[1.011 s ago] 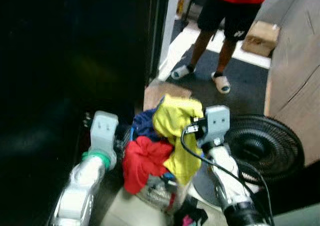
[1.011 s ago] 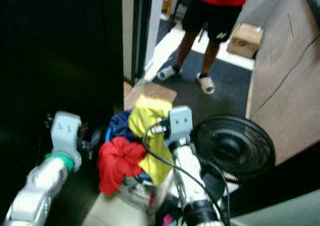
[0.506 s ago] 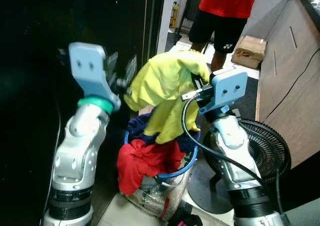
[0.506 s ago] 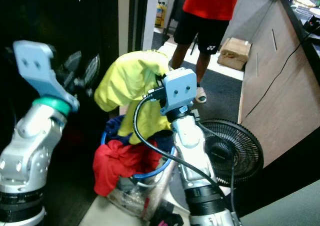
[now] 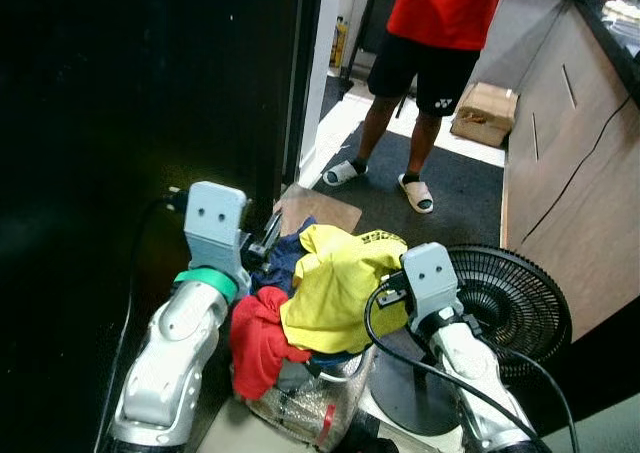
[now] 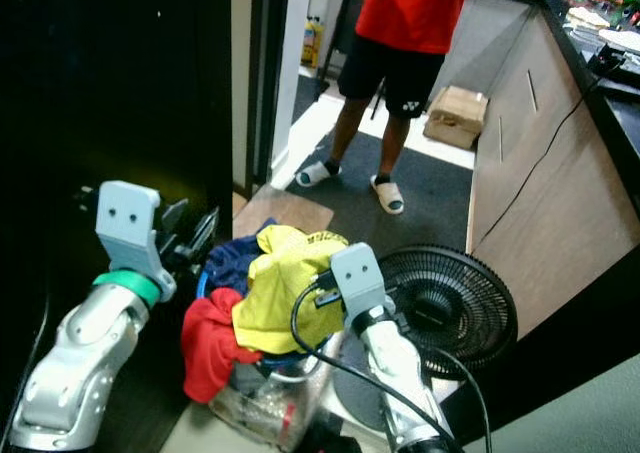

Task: Clothes washing

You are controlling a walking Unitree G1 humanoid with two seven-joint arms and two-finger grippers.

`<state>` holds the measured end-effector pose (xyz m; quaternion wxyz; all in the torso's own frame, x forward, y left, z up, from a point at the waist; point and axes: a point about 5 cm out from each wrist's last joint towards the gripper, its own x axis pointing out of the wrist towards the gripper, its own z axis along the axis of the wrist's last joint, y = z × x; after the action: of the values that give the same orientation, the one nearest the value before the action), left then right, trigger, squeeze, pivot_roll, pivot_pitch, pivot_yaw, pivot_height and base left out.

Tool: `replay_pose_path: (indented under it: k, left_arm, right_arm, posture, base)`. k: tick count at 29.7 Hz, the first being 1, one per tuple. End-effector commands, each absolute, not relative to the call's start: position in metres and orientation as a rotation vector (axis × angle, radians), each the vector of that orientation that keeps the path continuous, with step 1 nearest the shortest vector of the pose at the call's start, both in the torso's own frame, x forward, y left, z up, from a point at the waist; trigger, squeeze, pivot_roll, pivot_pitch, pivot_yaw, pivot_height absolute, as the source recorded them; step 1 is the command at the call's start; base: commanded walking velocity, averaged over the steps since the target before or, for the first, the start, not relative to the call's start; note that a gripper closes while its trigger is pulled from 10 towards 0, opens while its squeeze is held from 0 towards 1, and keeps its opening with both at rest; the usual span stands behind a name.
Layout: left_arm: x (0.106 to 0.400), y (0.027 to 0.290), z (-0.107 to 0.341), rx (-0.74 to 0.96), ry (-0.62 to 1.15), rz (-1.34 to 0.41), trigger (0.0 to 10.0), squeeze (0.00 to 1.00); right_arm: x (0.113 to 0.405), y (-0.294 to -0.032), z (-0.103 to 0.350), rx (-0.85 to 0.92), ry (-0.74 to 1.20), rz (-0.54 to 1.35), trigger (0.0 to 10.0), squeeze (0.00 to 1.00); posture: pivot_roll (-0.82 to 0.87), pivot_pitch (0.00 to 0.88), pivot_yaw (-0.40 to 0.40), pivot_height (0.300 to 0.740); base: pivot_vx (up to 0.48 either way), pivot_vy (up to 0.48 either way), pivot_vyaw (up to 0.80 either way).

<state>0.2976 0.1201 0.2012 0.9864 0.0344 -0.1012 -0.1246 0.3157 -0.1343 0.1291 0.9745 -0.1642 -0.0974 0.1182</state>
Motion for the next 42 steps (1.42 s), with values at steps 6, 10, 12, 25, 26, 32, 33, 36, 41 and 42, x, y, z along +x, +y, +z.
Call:
replay_pose_path:
  k: [6, 10, 12, 25, 26, 32, 33, 36, 41, 42]
  left_arm:
    - [0.313, 0.115, 0.205, 0.089, -0.232, -0.233, 10.0, 0.00]
    - [0.317, 0.114, 0.208, 0.091, -0.244, -0.246, 10.0, 0.00]
    - [0.318, 0.115, 0.208, 0.081, -0.243, -0.244, 10.0, 0.00]
    - [0.319, 0.114, 0.205, 0.083, -0.245, -0.250, 10.0, 0.00]
    - [0.320, 0.114, 0.205, 0.084, -0.245, -0.250, 10.0, 0.00]
    - [0.319, 0.117, 0.204, 0.088, -0.241, -0.246, 10.0, 0.00]
    - [0.319, 0.117, 0.204, 0.089, -0.240, -0.245, 10.0, 0.00]
    - [0.319, 0.117, 0.205, 0.089, -0.238, -0.245, 10.0, 0.00]
    - [0.320, 0.118, 0.207, 0.084, -0.242, -0.246, 10.0, 0.00]
    - [0.320, 0.118, 0.208, 0.083, -0.244, -0.245, 10.0, 0.00]
  right_arm:
    - [0.328, -0.120, 0.151, -0.359, -0.299, 0.273, 10.0, 0.00]
    - [0.331, -0.122, 0.154, -0.252, -0.286, 0.235, 10.0, 0.00]
    - [0.332, -0.127, 0.154, -0.167, -0.268, 0.199, 10.0, 0.00]
    - [0.333, -0.125, 0.154, -0.134, -0.271, 0.192, 10.0, 0.00]
    - [0.333, -0.123, 0.154, -0.133, -0.271, 0.195, 10.0, 0.00]
    - [0.333, -0.120, 0.153, -0.121, -0.268, 0.200, 10.0, 0.00]
    - [0.333, -0.120, 0.152, -0.118, -0.266, 0.200, 10.0, 0.00]
    - [0.333, -0.120, 0.152, -0.112, -0.262, 0.198, 10.0, 0.00]
    - [0.333, -0.119, 0.154, -0.102, -0.265, 0.194, 10.0, 0.00]
    - [0.333, -0.119, 0.155, -0.099, -0.268, 0.193, 10.0, 0.00]
  posture:
    - [0.11, 0.000, -0.048, 0.740]
    - [0.11, 0.000, -0.037, 0.740]
    - [0.11, 0.000, -0.037, 0.740]
    - [0.11, 0.000, -0.027, 0.740]
    - [0.11, 0.000, -0.027, 0.740]
    - [0.12, 0.000, -0.021, 0.740]
    - [0.12, 0.000, -0.021, 0.740]
    - [0.12, 0.000, -0.016, 0.740]
    - [0.12, 0.000, -0.016, 0.740]
    - [0.13, 0.000, -0.011, 0.740]
  base:
    - [0.000, 0.000, 0.00]
    - [0.000, 0.000, -0.40]
    - [0.000, 0.000, -0.80]
    - [0.000, 0.000, -0.80]
    - [0.000, 0.000, -0.80]
    - [0.000, 0.000, -0.80]
    - [0.000, 0.000, -0.80]
    - [0.000, 0.000, -0.80]
    - [0.000, 0.000, -0.80]
    - [0.000, 0.000, -0.80]
